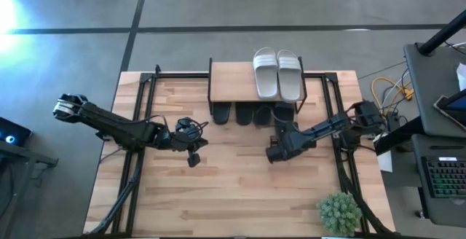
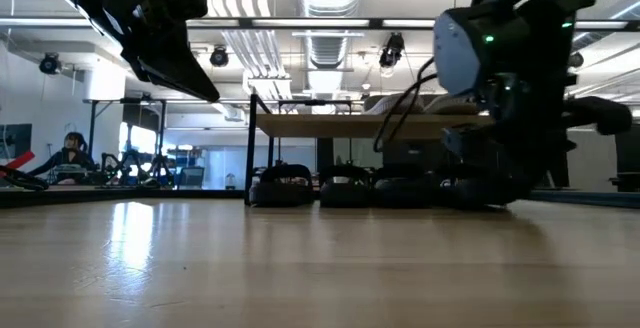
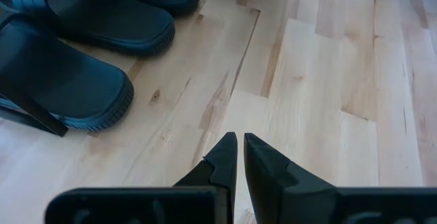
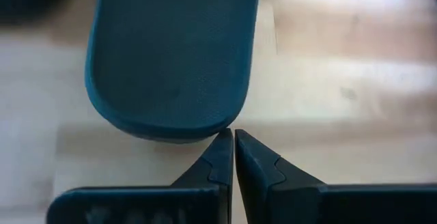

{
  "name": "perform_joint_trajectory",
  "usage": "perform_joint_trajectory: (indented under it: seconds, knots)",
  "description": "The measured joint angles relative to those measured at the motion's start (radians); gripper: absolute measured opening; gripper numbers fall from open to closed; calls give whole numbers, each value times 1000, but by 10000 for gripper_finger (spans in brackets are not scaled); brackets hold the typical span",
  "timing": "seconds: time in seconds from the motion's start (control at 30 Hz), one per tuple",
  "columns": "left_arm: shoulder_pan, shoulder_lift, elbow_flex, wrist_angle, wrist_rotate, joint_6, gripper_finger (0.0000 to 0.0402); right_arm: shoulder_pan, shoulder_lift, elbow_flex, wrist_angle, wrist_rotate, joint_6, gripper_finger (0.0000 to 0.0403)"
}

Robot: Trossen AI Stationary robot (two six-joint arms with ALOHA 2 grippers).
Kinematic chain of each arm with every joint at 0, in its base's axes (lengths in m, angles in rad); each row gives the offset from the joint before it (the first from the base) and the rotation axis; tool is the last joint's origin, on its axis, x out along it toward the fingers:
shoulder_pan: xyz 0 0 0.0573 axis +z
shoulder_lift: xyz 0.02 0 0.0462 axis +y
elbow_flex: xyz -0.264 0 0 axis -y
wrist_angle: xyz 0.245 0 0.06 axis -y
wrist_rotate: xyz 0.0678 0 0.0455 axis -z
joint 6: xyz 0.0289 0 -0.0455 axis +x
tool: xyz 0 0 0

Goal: Pick and place slides into the shelf
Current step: Adjust the black slides under the shelf, then return to Home Position

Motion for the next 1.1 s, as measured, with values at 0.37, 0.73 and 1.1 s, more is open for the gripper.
perform_joint_trajectory:
  seconds: [0.37, 0.73, 1.1]
  knots:
    - [0, 0, 0, 0, 1, -6, 13, -150, -1, 0, -4, 94, -79, 8]
    - [0, 0, 0, 0, 1, -6, 13, -226, -1, -18, 35, 104, -191, 9]
    - [0, 0, 0, 0, 1, -5, 13, -79, -41, 86, 14, -10, -212, 9]
